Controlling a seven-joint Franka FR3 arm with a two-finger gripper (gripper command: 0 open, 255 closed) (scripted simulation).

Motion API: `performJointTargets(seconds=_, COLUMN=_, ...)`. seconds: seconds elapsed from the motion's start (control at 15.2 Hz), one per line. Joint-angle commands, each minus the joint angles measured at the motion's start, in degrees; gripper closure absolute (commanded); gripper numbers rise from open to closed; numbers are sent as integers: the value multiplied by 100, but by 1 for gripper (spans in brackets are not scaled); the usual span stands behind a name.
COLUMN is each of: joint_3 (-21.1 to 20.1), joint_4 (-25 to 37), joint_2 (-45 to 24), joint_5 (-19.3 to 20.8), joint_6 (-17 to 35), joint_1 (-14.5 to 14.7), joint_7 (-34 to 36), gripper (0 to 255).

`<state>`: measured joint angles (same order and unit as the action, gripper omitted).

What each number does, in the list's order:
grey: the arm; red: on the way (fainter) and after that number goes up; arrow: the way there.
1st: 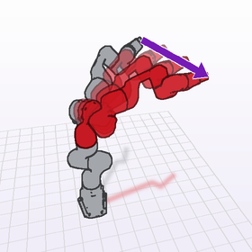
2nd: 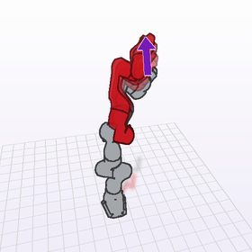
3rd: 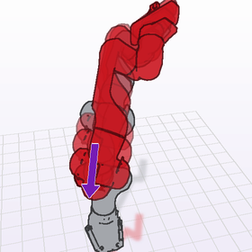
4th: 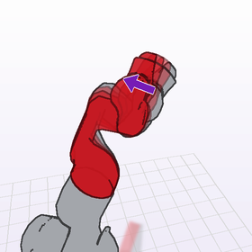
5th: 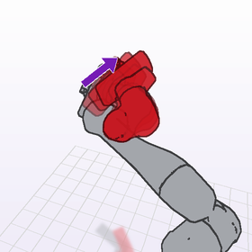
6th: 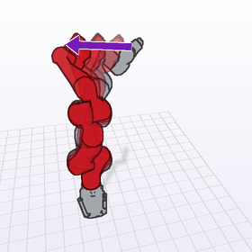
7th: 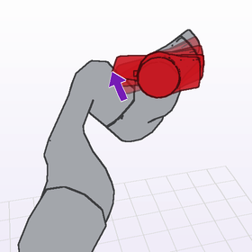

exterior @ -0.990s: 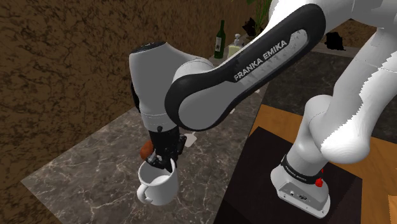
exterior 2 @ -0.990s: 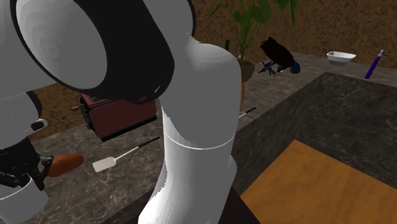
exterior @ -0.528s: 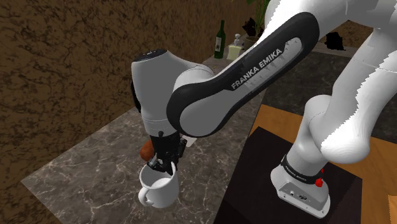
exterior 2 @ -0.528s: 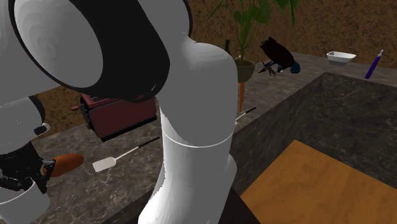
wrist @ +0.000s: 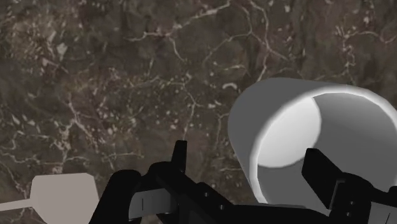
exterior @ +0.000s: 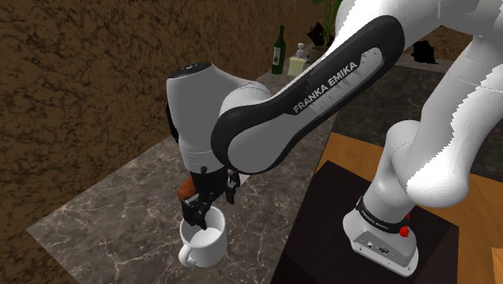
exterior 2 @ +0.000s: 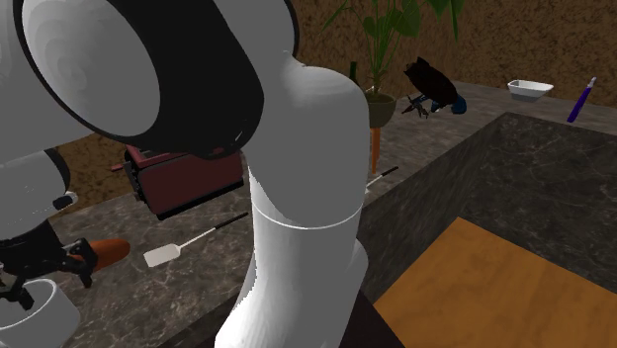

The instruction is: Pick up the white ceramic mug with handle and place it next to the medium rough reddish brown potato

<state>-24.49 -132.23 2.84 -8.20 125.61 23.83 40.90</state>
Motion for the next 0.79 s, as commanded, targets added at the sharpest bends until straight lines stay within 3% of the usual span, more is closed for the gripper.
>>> performJointTargets(seconds=0.0, joint_3=0, joint_4=0, joint_2=0, joint_5=0, joint_6=0, joint_1=0, joint_7=0, gripper=0)
performJointTargets(seconds=0.26, joint_3=72, joint_4=436, joint_2=336, joint_5=-75, joint_6=-759, joint_1=-40, joint_7=-75, gripper=0)
performJointTargets(seconds=0.73, joint_3=73, joint_4=436, joint_2=336, joint_5=-75, joint_6=-759, joint_1=-39, joint_7=-75, gripper=0)
